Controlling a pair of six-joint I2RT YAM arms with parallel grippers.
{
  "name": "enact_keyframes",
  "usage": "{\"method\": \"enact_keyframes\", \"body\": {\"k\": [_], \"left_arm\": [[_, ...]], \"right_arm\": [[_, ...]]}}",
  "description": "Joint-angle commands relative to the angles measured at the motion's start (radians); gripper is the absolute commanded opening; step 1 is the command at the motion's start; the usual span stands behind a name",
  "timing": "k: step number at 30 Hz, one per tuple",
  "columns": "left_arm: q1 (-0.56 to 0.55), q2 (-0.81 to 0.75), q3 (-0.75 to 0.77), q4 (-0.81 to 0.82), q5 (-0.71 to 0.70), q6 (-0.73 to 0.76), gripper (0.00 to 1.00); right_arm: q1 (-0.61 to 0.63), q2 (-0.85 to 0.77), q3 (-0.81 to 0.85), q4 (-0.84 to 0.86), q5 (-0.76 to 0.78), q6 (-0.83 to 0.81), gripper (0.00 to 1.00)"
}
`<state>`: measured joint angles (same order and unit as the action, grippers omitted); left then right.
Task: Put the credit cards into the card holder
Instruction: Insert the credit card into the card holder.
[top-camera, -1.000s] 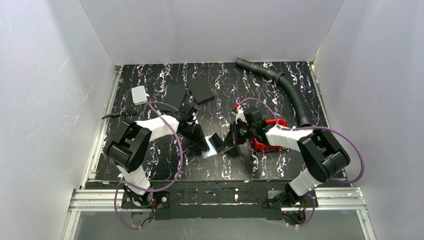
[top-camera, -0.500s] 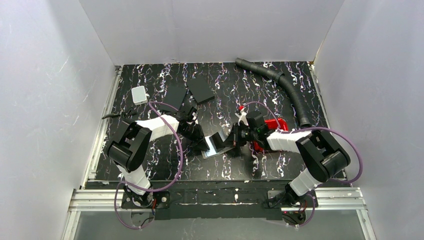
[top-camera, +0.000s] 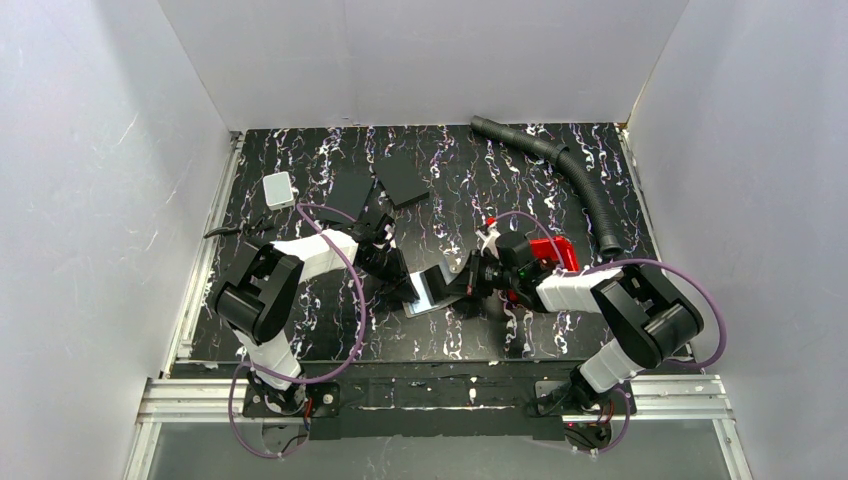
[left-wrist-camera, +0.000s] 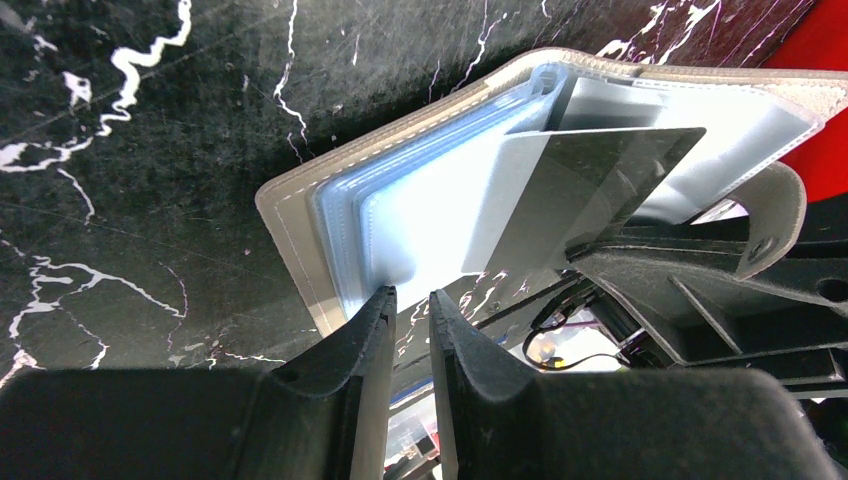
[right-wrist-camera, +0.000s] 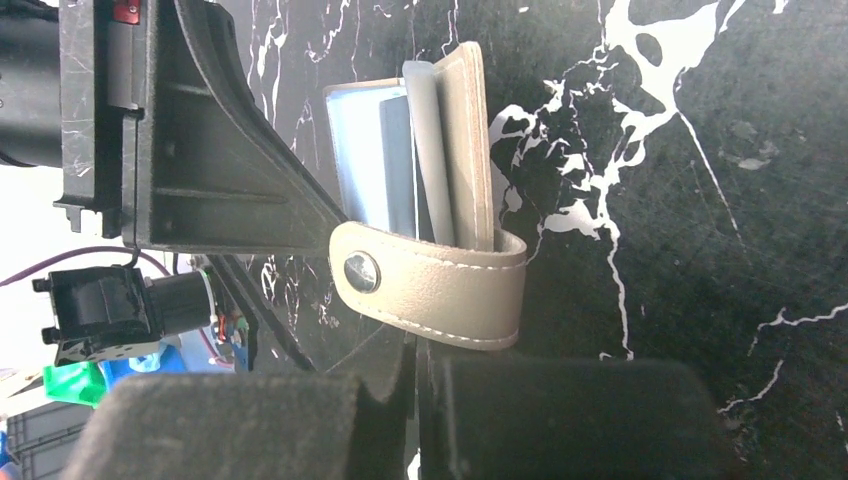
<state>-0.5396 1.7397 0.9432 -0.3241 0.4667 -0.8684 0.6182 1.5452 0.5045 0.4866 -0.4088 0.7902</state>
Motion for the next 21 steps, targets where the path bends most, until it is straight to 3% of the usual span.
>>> {"method": "enact_keyframes", "body": {"k": [1, 21], "left_arm": [[0.001, 0.026, -0.032, -0.036, -0.112, 0.016, 0.19], [0.001, 0.009, -0.039, -0.029, -0.106, 0.028, 0.20]], "right_arm": [[0.015, 0.012, 0.000, 0.043, 0.037, 0.006, 0.01], [0.026, 0.056, -0.054, 0.161, -0.028, 0.058, 0.01]]}}
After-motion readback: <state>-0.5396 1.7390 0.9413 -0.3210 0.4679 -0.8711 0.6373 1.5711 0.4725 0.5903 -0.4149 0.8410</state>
